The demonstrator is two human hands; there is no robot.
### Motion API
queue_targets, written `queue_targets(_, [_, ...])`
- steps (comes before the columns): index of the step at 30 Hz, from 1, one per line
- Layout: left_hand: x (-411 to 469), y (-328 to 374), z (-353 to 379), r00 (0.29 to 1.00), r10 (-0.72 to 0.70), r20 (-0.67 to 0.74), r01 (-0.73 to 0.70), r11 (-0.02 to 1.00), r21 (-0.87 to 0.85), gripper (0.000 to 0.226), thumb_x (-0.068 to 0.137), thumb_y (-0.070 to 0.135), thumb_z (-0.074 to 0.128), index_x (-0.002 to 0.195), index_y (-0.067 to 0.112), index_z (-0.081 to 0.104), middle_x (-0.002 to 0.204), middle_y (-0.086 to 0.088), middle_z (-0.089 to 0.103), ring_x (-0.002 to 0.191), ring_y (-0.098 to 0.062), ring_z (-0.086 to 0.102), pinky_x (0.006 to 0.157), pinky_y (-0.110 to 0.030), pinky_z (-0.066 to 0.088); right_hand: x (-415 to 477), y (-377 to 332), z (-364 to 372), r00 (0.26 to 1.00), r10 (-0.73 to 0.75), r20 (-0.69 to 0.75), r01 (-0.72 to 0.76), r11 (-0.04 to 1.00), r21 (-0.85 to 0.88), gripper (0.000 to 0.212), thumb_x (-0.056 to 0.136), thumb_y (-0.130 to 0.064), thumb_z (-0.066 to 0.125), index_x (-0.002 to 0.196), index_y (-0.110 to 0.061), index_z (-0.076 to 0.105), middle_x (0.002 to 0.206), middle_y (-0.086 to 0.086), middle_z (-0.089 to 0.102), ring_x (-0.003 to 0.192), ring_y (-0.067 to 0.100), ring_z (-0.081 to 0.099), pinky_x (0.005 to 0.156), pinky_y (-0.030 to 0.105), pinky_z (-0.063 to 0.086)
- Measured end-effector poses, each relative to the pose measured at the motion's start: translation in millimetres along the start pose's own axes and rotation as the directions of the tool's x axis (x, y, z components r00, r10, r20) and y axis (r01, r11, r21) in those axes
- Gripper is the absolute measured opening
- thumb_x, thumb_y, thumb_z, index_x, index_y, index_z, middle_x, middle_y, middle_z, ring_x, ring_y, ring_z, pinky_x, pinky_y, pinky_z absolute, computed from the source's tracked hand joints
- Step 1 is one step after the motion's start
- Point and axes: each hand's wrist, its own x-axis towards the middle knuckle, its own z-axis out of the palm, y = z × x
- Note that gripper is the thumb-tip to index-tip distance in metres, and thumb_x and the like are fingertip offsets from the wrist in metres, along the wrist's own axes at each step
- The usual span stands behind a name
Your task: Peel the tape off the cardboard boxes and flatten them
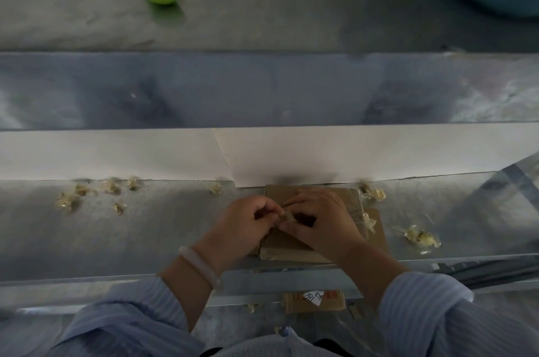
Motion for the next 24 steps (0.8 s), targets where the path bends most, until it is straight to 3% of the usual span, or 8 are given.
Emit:
queue_targets(3, [1,-3,2,1.0,-0.005,-0.015,0.005,1.0,-0.026,0.034,0.083,0.012,0.072,0.07,0.043,0.069,0.07,0.008,0.071,0.072,-0.012,0.068,0.075,-0.044,0.058,1,1,0,1.0,0.017,0.011,-0.017,0.999,0.037,0.033,0.072,-0.064,0.06,0.082,-0.037,0.076,0.095,-0.027,0.069,0.11,0.0,0.057,0.103,0.039,0.038])
queue_targets(8, [3,-8,0,0.992,-0.103,-0.071,0.087,0.975,-0.202,0.021,0.079,0.004,0.076,0.074,0.016,0.059,0.072,-0.001,0.068,0.065,-0.012,0.065,0.058,-0.027,0.054,4,-4,-8,0.993,0.114,0.007,-0.113,0.981,0.161,0.007,0.081,-0.027,0.075,0.081,-0.034,0.076,0.079,-0.027,0.066,0.094,-0.002,0.059,0.092,0.022,0.04])
queue_targets(10, [4,-9,-1,0.992,-0.127,-0.026,0.116,0.962,-0.249,0.018,0.081,0.001,0.072,0.078,0.015,0.06,0.067,0.001,0.069,0.065,-0.014,0.065,0.059,-0.026,0.053,3,-6,-10,0.994,0.105,0.02,-0.107,0.985,0.136,0.008,0.079,-0.031,0.075,0.086,-0.036,0.075,0.082,-0.025,0.067,0.094,-0.001,0.059,0.095,0.024,0.039])
queue_targets(13, [3,-8,2,0.999,-0.031,0.006,0.032,0.994,-0.105,0.023,0.085,0.004,0.068,0.081,0.026,0.062,0.066,0.009,0.068,0.065,-0.006,0.064,0.064,-0.024,0.052,3,-9,-9,0.996,0.071,0.045,-0.074,0.995,0.07,0.039,0.072,-0.062,0.065,0.105,-0.041,0.071,0.098,-0.025,0.068,0.102,-0.002,0.057,0.101,0.03,0.039])
queue_targets(15, [4,-7,3,0.999,0.039,0.023,-0.039,0.999,0.003,0.029,0.085,0.007,0.068,0.081,0.035,0.061,0.072,0.01,0.066,0.07,-0.001,0.062,0.068,-0.021,0.052,4,-10,-7,0.997,0.041,0.064,-0.043,0.999,0.02,0.041,0.069,-0.069,0.06,0.099,-0.043,0.073,0.097,-0.027,0.068,0.103,-0.001,0.058,0.102,0.033,0.038])
queue_targets(19, [6,-8,5,0.992,0.125,0.03,-0.127,0.99,0.066,0.033,0.082,0.006,0.068,0.085,0.036,0.054,0.081,0.009,0.063,0.067,-0.002,0.058,0.062,-0.019,0.045,7,-8,-4,0.997,0.077,0.024,-0.078,0.997,0.025,0.039,0.067,-0.069,0.058,0.087,-0.04,0.075,0.091,-0.024,0.07,0.098,0.0,0.059,0.1,0.031,0.039])
queue_targets(22, [7,-14,3,0.994,0.106,-0.04,-0.107,0.994,-0.005,0.047,0.072,0.009,0.08,0.096,0.034,0.048,0.092,0.002,0.056,0.065,-0.005,0.052,0.059,-0.021,0.046,7,-5,-2,0.997,0.081,0.008,-0.081,0.996,0.049,0.025,0.071,-0.056,0.07,0.088,-0.039,0.076,0.094,-0.023,0.071,0.1,-0.001,0.059,0.104,0.031,0.036])
queue_targets(24, [9,-20,0,0.995,0.1,-0.008,-0.099,0.992,0.079,0.049,0.069,0.019,0.084,0.097,0.038,0.049,0.095,0.003,0.055,0.07,-0.005,0.052,0.061,-0.02,0.046,6,-4,-3,0.998,0.062,0.003,-0.062,0.997,0.044,0.019,0.073,-0.048,0.072,0.088,-0.038,0.076,0.094,-0.023,0.071,0.101,0.0,0.059,0.106,0.033,0.035])
